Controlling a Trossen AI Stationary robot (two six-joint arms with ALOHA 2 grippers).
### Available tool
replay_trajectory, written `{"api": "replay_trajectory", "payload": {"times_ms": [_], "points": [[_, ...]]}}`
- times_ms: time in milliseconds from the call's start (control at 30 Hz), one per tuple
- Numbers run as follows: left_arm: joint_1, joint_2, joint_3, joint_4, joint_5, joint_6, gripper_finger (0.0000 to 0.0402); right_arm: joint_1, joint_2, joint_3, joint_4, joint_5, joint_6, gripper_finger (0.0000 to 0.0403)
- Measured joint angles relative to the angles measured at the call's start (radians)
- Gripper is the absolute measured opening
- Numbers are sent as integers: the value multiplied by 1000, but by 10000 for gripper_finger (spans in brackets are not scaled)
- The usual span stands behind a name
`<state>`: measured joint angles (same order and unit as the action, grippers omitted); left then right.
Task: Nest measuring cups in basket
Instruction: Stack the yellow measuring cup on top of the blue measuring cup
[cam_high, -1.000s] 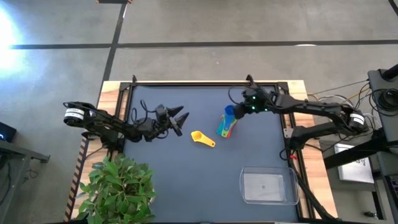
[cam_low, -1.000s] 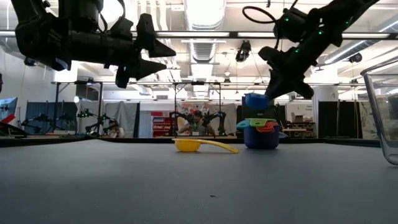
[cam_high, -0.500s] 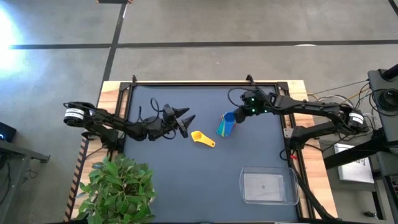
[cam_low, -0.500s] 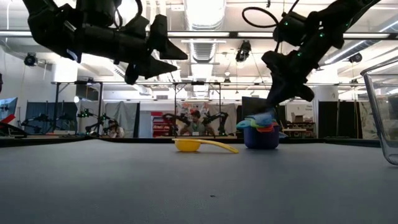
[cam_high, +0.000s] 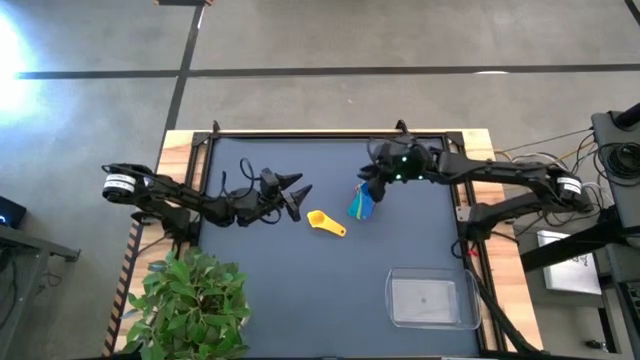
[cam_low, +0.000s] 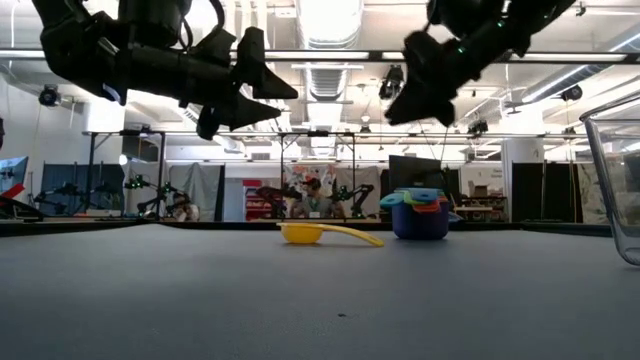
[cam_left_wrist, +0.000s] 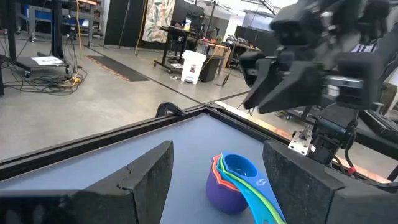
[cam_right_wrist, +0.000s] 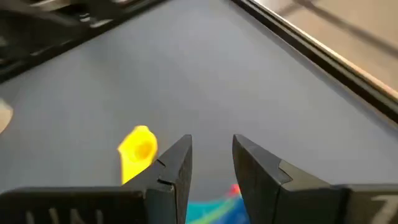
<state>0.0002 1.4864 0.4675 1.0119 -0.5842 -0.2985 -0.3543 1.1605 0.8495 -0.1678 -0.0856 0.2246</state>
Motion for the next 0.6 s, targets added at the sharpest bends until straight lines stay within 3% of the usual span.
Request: {"api": "replay_trajectory", "payload": {"times_ms": [300, 600], "points": [[7, 0, -24, 14, 0, 12, 232, 131, 214, 146, 21, 8, -143, 108], [8, 0, -124, 219, 0, 27, 232, 197, 457, 365, -149, 90, -160, 159]]}}
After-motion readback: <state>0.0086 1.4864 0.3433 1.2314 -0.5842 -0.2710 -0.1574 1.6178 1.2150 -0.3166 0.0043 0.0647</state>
